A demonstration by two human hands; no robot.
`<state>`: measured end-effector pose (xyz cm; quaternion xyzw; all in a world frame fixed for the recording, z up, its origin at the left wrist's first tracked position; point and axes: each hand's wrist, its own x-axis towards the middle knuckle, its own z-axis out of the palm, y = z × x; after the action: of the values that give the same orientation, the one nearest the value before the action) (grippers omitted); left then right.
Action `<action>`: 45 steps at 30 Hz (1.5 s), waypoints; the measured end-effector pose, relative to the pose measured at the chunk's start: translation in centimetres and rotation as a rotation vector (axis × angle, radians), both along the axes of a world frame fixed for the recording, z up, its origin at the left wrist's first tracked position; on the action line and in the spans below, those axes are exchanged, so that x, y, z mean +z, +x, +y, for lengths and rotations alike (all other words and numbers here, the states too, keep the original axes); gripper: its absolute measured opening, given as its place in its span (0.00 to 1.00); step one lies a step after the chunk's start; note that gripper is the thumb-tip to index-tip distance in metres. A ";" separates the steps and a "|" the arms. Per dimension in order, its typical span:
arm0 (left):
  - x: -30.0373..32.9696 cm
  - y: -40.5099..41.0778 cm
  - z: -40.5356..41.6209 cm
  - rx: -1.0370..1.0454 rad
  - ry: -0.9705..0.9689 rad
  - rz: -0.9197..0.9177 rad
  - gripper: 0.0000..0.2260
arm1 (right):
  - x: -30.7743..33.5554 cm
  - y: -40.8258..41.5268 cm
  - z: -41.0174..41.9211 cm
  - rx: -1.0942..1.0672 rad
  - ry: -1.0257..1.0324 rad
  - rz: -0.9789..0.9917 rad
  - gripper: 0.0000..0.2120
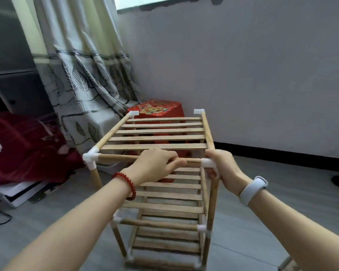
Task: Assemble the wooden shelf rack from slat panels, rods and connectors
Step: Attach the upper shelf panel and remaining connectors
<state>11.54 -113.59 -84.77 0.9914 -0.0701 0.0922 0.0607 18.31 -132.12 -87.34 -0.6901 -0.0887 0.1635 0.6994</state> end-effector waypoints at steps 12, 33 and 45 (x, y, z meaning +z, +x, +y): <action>-0.1 2.0 -2.3 0.330 -0.548 -0.317 0.15 | 11.2 9.2 5.9 0.310 -0.556 -0.538 0.07; -6.3 -0.8 -9.5 -0.299 0.063 -0.158 0.16 | -2.2 -0.9 -11.0 0.322 -0.790 -0.759 0.27; -18.2 0.2 -17.5 -0.288 -0.033 0.150 0.12 | -15.7 0.4 -15.2 -0.265 -0.650 -0.344 0.12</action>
<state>11.79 -131.14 -103.00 0.9741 -0.2053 0.0092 0.0948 18.69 -147.33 -103.01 -0.8984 -0.0584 -0.0269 0.4344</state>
